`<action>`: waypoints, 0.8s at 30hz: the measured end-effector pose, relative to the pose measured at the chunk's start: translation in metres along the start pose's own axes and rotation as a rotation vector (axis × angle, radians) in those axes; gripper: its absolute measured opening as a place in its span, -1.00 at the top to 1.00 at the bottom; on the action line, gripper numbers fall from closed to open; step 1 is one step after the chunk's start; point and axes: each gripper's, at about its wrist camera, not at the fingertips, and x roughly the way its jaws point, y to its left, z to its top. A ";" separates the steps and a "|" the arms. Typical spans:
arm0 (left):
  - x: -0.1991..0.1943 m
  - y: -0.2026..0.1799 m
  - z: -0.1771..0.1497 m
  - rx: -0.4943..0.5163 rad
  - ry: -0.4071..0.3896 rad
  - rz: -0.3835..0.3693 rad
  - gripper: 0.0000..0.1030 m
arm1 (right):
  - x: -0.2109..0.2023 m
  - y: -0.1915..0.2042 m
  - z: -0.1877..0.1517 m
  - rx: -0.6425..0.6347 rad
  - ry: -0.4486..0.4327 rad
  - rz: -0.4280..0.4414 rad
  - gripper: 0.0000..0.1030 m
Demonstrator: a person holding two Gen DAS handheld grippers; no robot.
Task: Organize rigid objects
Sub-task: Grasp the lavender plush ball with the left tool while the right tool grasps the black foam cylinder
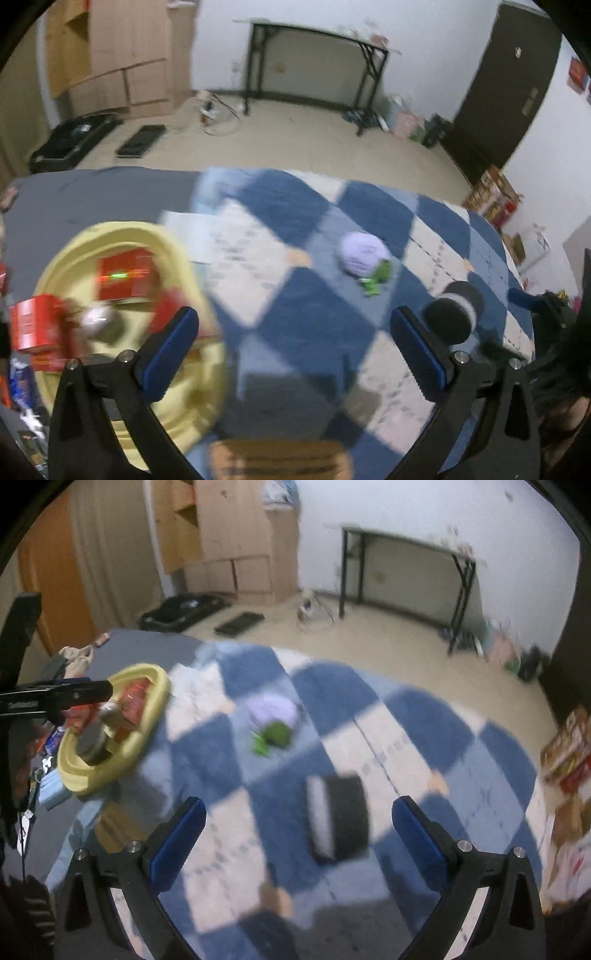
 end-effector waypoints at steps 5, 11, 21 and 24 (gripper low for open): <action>0.059 -0.045 0.016 0.052 0.059 -0.005 -1.00 | 0.036 -0.016 -0.010 -0.004 0.091 0.022 -0.99; 0.127 -0.060 0.033 0.000 0.146 -0.035 -1.00 | 0.082 -0.022 0.005 -0.012 0.140 0.006 -0.99; 0.152 -0.066 0.034 -0.004 0.078 0.020 -0.17 | 0.133 -0.011 0.010 0.063 0.142 -0.012 -0.13; 0.146 -0.065 0.033 0.004 0.073 0.009 -0.14 | 0.136 -0.014 0.009 0.123 0.121 -0.009 -0.03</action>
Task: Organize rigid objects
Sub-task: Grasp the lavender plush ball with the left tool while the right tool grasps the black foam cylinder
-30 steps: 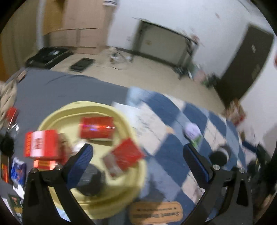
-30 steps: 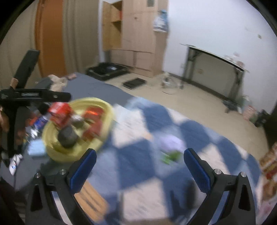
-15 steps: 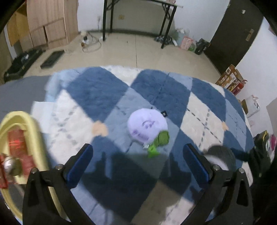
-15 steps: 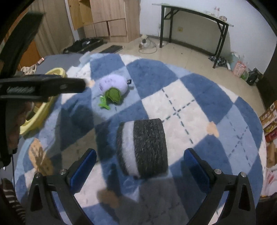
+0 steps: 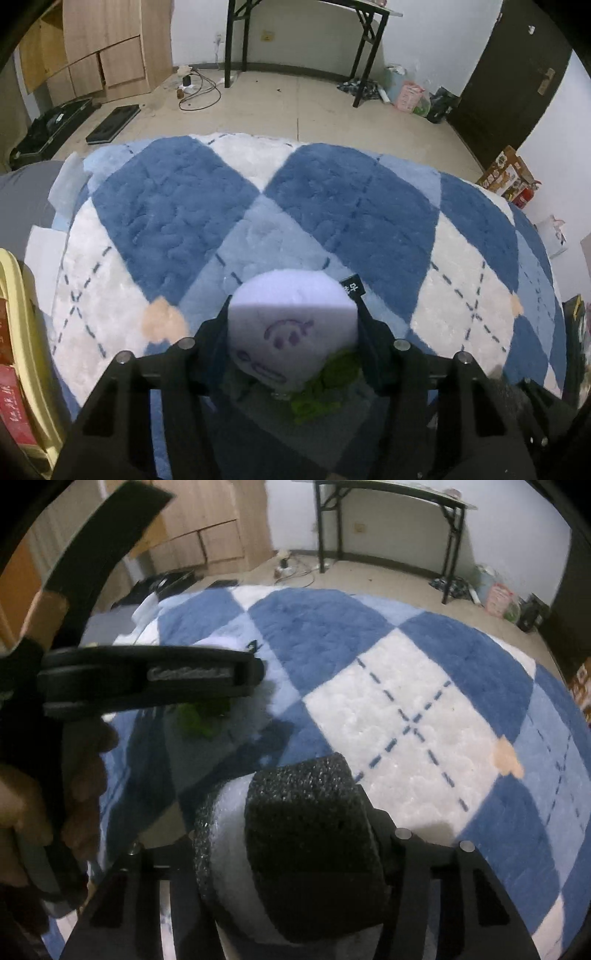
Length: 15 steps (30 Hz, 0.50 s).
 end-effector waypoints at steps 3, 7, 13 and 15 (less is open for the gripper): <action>-0.020 0.006 -0.003 -0.006 -0.022 -0.014 -0.13 | -0.001 -0.002 -0.002 -0.008 -0.006 0.002 -0.01; -0.070 0.026 -0.011 -0.014 -0.086 -0.004 -0.13 | -0.019 -0.010 -0.002 0.066 -0.026 0.026 -0.01; -0.159 0.095 -0.038 -0.064 -0.182 0.054 -0.13 | -0.057 0.015 -0.002 0.012 -0.111 0.070 -0.01; -0.189 0.126 -0.053 -0.077 -0.204 0.109 -0.13 | -0.067 0.033 -0.001 -0.016 -0.124 0.100 -0.01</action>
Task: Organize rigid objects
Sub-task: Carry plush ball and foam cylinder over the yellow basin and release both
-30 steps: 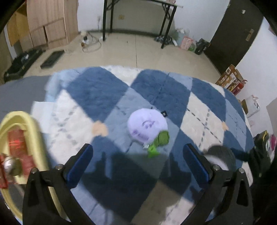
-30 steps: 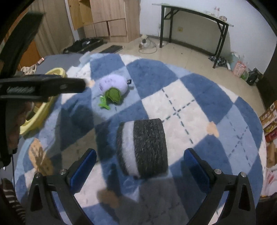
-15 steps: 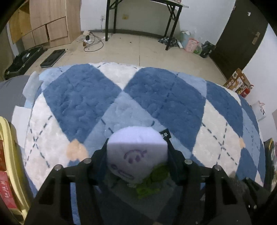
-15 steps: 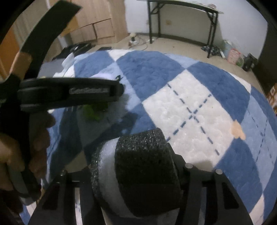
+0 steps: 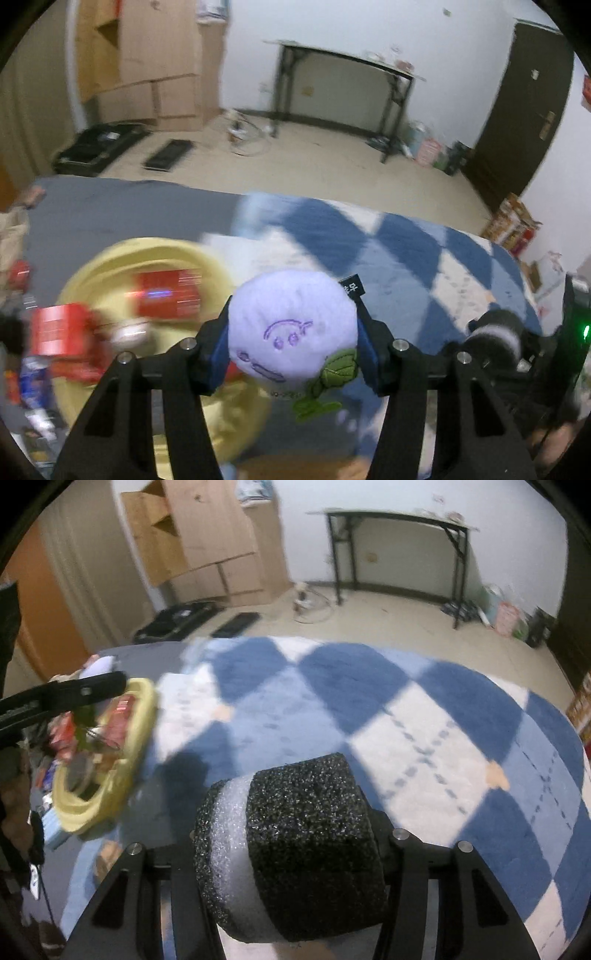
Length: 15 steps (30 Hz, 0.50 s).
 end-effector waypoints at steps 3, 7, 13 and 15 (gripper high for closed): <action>-0.027 0.042 -0.012 0.017 0.026 0.045 -0.13 | -0.010 0.036 0.011 -0.057 -0.006 0.046 -0.01; -0.050 0.083 -0.017 -0.012 0.054 0.083 -0.14 | -0.022 0.093 0.036 -0.116 -0.043 0.125 -0.01; -0.038 0.128 -0.040 -0.084 0.080 0.067 -0.14 | -0.005 0.168 0.076 -0.245 -0.026 0.175 -0.01; -0.024 0.142 -0.052 -0.127 0.107 0.050 -0.14 | 0.013 0.191 0.087 -0.285 0.004 0.184 -0.01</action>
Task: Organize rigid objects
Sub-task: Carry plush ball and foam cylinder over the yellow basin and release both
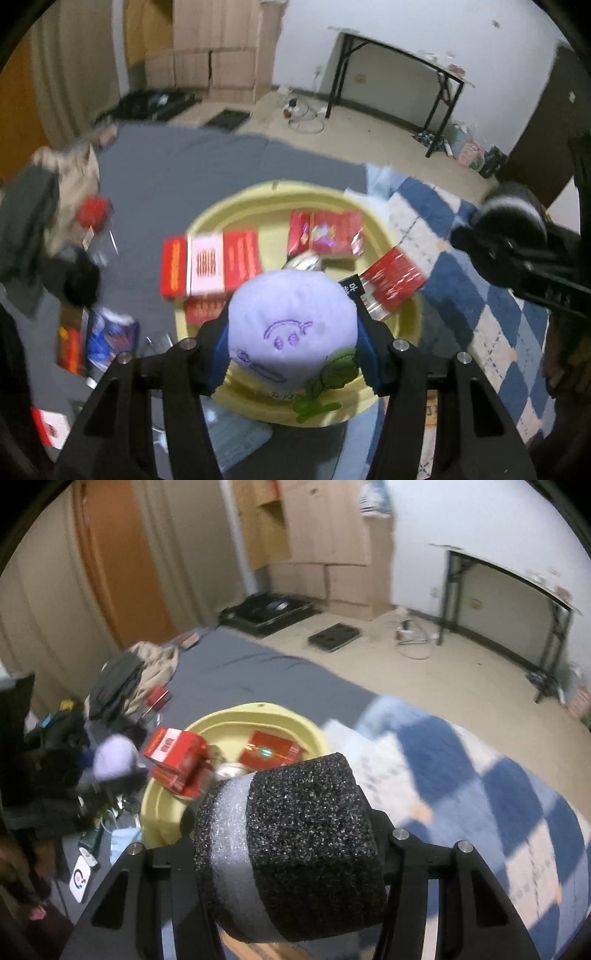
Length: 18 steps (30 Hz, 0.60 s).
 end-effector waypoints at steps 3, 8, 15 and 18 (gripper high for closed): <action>0.027 0.008 -0.007 -0.009 0.085 0.010 -0.14 | 0.046 0.018 0.020 -0.050 0.064 0.006 -0.01; 0.051 0.022 0.000 -0.042 0.080 -0.016 -0.14 | 0.121 0.038 0.039 -0.089 0.136 -0.008 -0.01; 0.066 0.025 0.011 -0.067 0.043 -0.049 -0.18 | 0.179 0.036 0.054 -0.118 0.138 -0.041 -0.02; 0.067 0.021 0.012 -0.057 0.036 -0.037 -0.23 | 0.192 0.038 0.056 -0.136 0.118 -0.018 -0.03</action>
